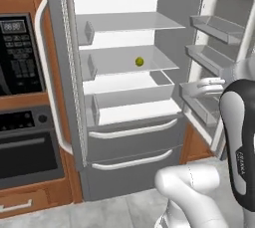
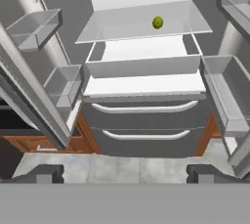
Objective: Retrieve the apple and pear from the fridge and place them into the bowl on the dining table.
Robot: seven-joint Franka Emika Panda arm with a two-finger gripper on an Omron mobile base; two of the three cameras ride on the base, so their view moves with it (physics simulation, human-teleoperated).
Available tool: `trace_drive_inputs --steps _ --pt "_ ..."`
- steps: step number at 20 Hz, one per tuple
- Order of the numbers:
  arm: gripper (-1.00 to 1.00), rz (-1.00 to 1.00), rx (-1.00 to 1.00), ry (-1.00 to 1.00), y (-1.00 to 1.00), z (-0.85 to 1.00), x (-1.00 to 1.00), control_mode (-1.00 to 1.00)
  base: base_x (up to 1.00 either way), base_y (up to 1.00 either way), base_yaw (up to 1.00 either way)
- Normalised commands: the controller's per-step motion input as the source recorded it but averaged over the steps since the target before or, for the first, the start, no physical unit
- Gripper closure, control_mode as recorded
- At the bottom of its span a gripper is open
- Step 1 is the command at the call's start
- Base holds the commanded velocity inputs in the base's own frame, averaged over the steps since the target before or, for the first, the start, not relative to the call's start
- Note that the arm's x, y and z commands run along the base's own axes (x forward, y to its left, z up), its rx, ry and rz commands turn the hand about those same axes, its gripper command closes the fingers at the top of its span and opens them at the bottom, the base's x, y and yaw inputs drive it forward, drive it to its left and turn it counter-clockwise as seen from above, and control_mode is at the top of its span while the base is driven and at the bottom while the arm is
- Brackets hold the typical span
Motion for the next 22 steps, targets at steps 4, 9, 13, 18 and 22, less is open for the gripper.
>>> trace_drive_inputs --steps 4,9,13,18,22 --pt "-1.0 0.0 0.0 0.0 0.0 0.0 0.0 1.0 0.49 0.0 -0.08" --pt "-1.0 0.0 0.0 0.0 0.0 0.0 0.0 1.0 0.82 0.24 0.0" --pt "-1.0 0.0 0.0 0.0 0.0 0.0 0.0 1.0 0.86 0.21 0.0" --pt "-1.0 0.0 0.0 0.0 0.0 0.0 0.0 1.0 0.88 0.23 -0.02" --pt "-1.0 0.0 0.0 0.0 0.0 0.0 0.0 1.0 0.84 0.27 -0.05"
